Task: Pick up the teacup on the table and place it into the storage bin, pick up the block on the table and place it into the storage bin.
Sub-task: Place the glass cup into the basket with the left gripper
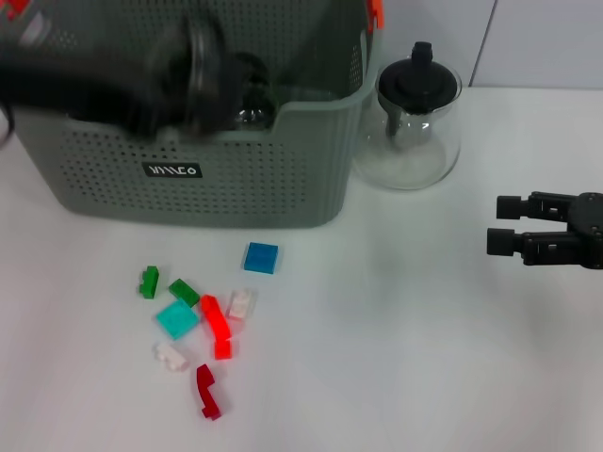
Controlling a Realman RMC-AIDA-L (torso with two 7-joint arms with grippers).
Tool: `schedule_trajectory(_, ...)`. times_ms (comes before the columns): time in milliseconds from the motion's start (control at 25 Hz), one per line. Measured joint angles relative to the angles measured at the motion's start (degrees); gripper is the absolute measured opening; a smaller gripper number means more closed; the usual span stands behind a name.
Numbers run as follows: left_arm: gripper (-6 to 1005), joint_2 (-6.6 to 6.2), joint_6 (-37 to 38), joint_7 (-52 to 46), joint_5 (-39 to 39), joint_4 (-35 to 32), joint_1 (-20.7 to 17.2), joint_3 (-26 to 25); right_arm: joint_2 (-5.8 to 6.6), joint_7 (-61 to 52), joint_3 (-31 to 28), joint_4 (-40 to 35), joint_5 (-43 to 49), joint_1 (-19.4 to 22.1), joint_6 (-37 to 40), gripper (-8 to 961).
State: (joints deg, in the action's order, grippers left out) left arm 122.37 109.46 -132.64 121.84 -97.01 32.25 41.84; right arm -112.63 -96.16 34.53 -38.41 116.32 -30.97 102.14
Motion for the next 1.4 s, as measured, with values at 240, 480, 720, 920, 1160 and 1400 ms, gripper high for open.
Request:
schedule_trajectory(240, 49, -5.00, -7.28, -3.94, 4.62, 4.58, 9.92, 0.64, 0.36, -0.85, -0.31, -0.01, -0.03, -0.32, -0.24, 942)
schedule_trajectory(480, 47, -7.94, -17.27, -4.34, 17.21, 16.21, 18.06, 3.58, 0.45, -1.14, -0.41, -0.01, -0.04, -0.79, -0.61, 942)
schedule_trajectory(720, 43, -10.67, -29.05, -5.15, 30.29, 34.38, 24.55, 4.83, 0.48, -1.71, -0.43, 0.00, 0.14, -1.15, -1.06, 943)
schedule_trajectory(920, 44, -10.38, -35.08, -7.18, 36.71, 39.36, 25.88, 7.74, 0.48, -1.93, -0.43, 0.00, 0.18, -1.20, -1.19, 944)
schedule_trajectory(1160, 45, -9.30, -38.89, -9.58, 41.10, 42.34, 26.23, 12.13, 0.49, -1.93, -0.26, 0.00, 0.23, -1.20, -1.28, 944)
schedule_trajectory(1400, 46, -8.15, -39.82, -9.74, 41.69, 44.07, 26.22, 14.43, 0.48, -1.92, 0.03, 0.00, 0.31, -1.28, -1.34, 943)
